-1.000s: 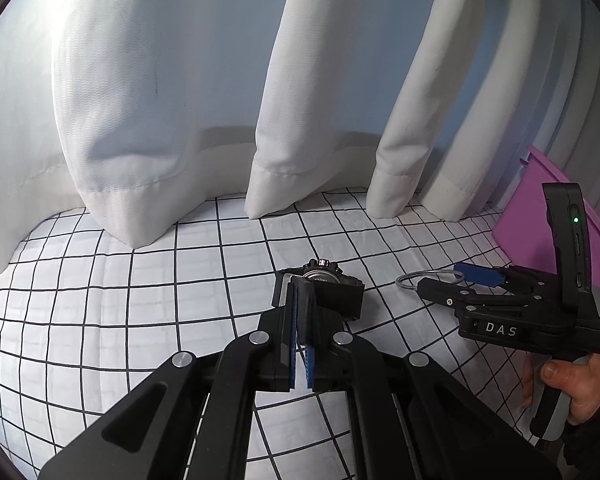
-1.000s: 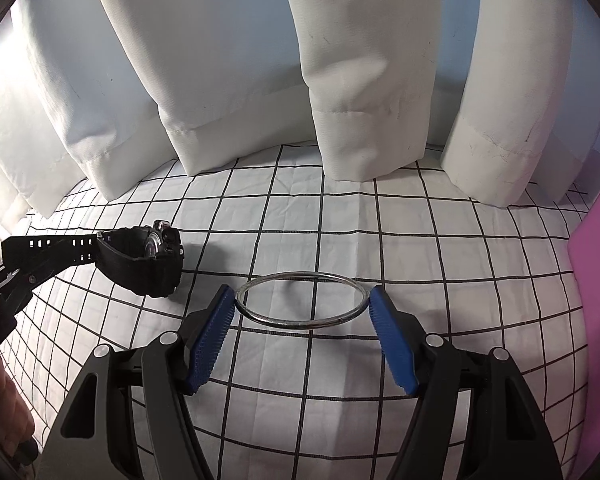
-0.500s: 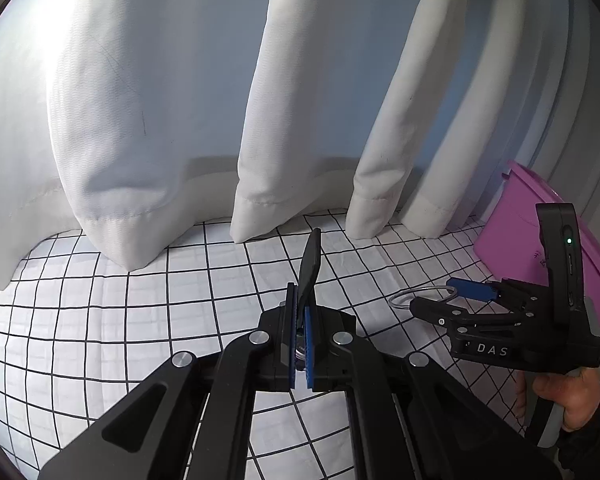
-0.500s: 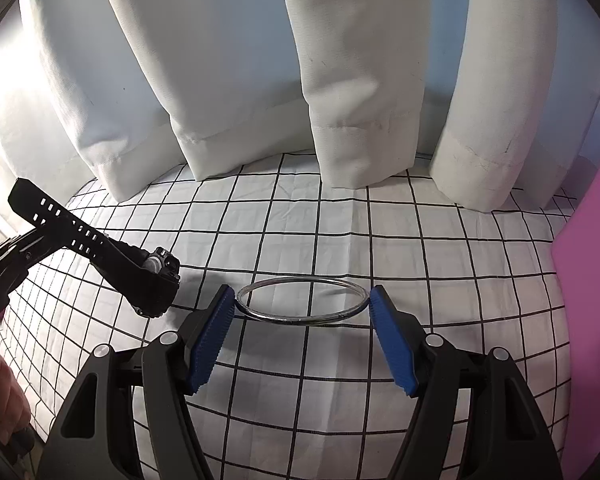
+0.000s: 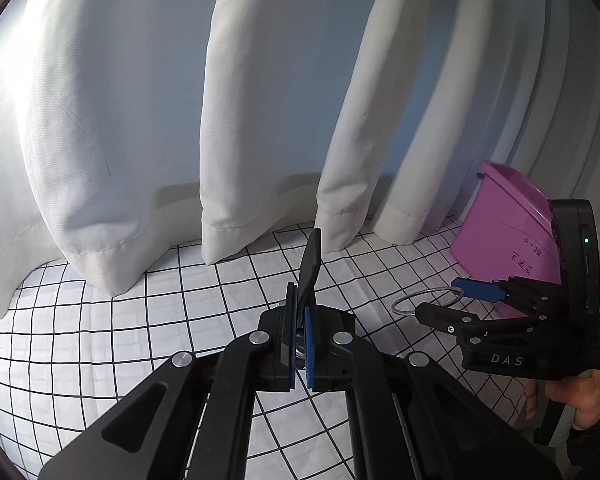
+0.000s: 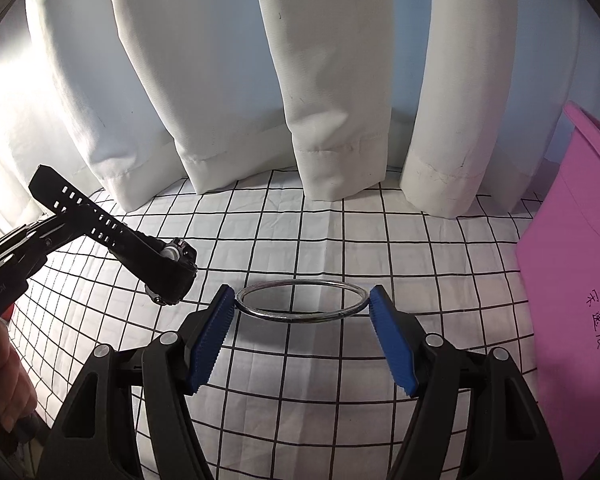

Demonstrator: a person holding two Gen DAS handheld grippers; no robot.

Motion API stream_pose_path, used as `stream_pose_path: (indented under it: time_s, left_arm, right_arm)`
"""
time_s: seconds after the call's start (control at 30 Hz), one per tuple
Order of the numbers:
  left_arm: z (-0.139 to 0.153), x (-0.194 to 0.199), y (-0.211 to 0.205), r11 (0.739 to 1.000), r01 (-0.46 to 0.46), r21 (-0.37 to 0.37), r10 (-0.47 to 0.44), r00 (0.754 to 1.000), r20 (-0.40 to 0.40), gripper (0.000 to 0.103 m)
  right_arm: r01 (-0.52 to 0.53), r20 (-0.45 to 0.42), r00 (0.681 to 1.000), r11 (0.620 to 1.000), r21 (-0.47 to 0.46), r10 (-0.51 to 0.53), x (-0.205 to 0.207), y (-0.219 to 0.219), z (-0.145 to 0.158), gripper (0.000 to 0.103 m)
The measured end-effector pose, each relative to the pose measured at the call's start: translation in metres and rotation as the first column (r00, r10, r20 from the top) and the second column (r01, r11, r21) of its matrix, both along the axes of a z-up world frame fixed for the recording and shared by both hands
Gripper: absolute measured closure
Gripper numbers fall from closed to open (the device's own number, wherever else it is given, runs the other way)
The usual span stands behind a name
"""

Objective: Organize jewelry
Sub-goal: 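Carry the watch and bangle into the pink tub and open both grippers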

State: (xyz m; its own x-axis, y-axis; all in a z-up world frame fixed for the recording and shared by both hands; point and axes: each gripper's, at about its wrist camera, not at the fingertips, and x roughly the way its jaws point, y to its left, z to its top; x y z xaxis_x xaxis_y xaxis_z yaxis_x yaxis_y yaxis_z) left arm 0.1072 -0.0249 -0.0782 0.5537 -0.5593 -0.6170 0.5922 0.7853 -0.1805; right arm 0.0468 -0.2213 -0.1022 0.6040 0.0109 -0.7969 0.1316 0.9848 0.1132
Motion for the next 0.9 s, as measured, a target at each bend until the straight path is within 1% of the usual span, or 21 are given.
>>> stream_pose_path:
  time_s: [0.2, 0.5, 0.7, 0.9]
  left_arm:
    - [0.010, -0.008, -0.016, 0.999, 0.045, -0.004, -0.045, 0.999, 0.009, 0.100]
    - [0.034, -0.022, -0.052, 0.993, 0.121, -0.007, -0.120, 0.991, 0.053, 0.100]
    - [0.061, -0.030, -0.083, 0.983, 0.181, -0.031, -0.178, 0.979, 0.097, 0.100]
    - [0.091, -0.043, -0.126, 0.965, 0.257, -0.055, -0.246, 0.957, 0.152, 0.100]
  right_arm:
    - [0.024, 0.022, 0.999, 1.000, -0.011, -0.023, -0.016, -0.014, 0.021, 0.036]
    - [0.074, 0.073, 0.995, 0.997, -0.033, -0.071, -0.047, -0.040, 0.056, 0.036]
    - [0.119, 0.118, 0.987, 0.992, -0.050, -0.113, -0.070, -0.063, 0.083, 0.036]
    - [0.196, 0.176, 0.968, 0.978, -0.072, -0.181, -0.099, -0.101, 0.116, 0.036]
